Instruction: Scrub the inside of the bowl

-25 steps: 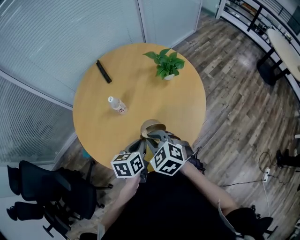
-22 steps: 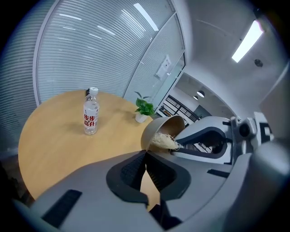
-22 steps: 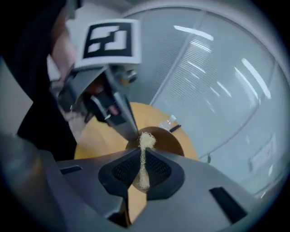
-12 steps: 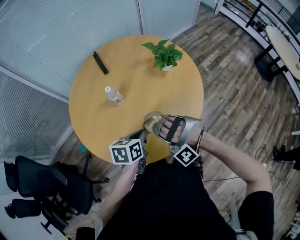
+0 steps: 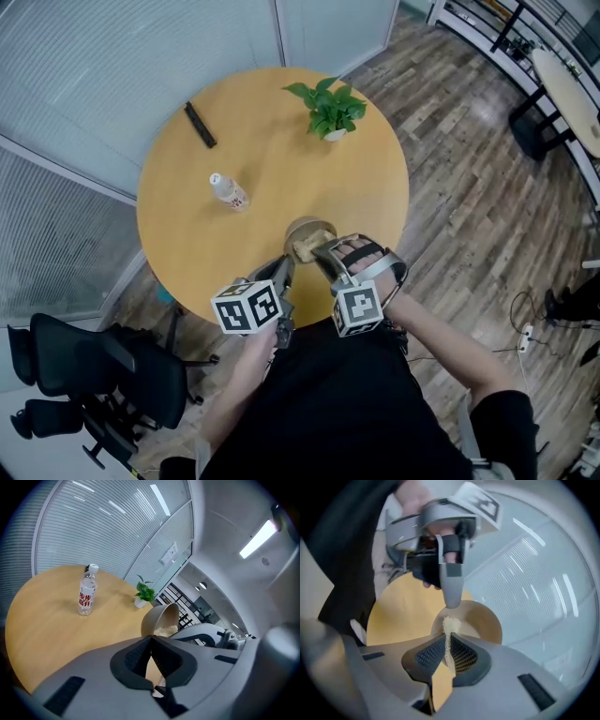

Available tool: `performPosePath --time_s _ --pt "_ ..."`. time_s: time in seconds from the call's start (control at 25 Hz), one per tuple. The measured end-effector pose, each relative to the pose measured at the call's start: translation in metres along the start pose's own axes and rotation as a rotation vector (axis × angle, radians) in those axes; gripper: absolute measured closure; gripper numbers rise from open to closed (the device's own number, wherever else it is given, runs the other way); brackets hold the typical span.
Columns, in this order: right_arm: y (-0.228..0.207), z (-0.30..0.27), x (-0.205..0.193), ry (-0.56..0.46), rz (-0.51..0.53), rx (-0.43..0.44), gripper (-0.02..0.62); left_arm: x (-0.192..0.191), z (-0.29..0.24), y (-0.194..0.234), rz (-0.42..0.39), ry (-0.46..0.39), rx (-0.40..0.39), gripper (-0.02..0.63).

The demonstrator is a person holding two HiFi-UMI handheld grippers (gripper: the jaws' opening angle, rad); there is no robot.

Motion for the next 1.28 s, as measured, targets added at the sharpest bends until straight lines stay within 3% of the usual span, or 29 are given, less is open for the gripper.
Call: performPosePath --time_s 0.16,0.24,0.28,0.32,0.44,0.52,0.6,0.72,0.84,1.0,1.12,1.2,1.28 --pt "-0.006 -0.005 0.001 -0.074 -0.560 0.032 0.558 0.000 -0.006 0.001 0.022 0.002 -0.012 0.592" --pt "-0.014 -0.004 0.000 -0.084 -0.702 -0.014 0.558 -0.002 -0.007 0.004 0.051 0.010 -0.011 0.592" --pt "-0.019 -0.002 -0.002 -0.060 -0.677 -0.059 0.558 -0.003 -0.007 0.005 0.070 0.016 -0.012 0.592" --pt "-0.023 0.000 -0.003 -0.027 -0.586 -0.113 0.558 -0.004 -0.008 0.006 0.090 0.019 -0.015 0.592" --pt "-0.023 0.004 0.004 0.042 -0.083 -0.263 0.558 -0.007 -0.010 0.009 0.167 0.028 -0.042 0.592" --pt "-0.013 0.002 0.008 0.044 0.230 -0.310 0.558 -0.008 -0.013 0.009 0.224 0.043 -0.075 0.592" --pt "-0.004 -0.001 0.002 0.024 0.361 -0.318 0.558 -0.011 -0.012 0.008 0.238 0.056 -0.092 0.592" --pt "-0.005 -0.002 -0.006 -0.002 0.369 -0.351 0.558 -0.011 -0.007 0.001 0.161 0.048 -0.089 0.592" --pt "-0.005 -0.005 -0.005 -0.023 0.235 -0.313 0.558 -0.005 -0.003 -0.005 0.068 0.014 -0.070 0.591" --pt "0.006 -0.006 0.000 -0.099 0.096 -0.140 0.558 -0.001 -0.002 0.000 0.109 -0.011 -0.074 0.591" --pt "0.013 -0.003 0.000 -0.162 -0.033 0.019 0.558 0.000 -0.002 0.010 0.107 -0.005 -0.032 0.591" --pt "0.007 0.003 -0.004 -0.194 -0.130 0.036 0.558 -0.004 -0.004 0.016 0.116 0.013 -0.010 0.592" --pt "-0.006 0.008 -0.008 -0.182 -0.116 -0.036 0.558 -0.007 -0.006 0.018 0.129 0.029 -0.009 0.592"
Point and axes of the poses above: the fingertips, and each gripper's own axes: z backward along the fingers, y to its left, x out of its top, the point moved 7 cm from there along z, backward along the fingers, and after that the axes turned 9 degrees about z, right-handed, at the moved point
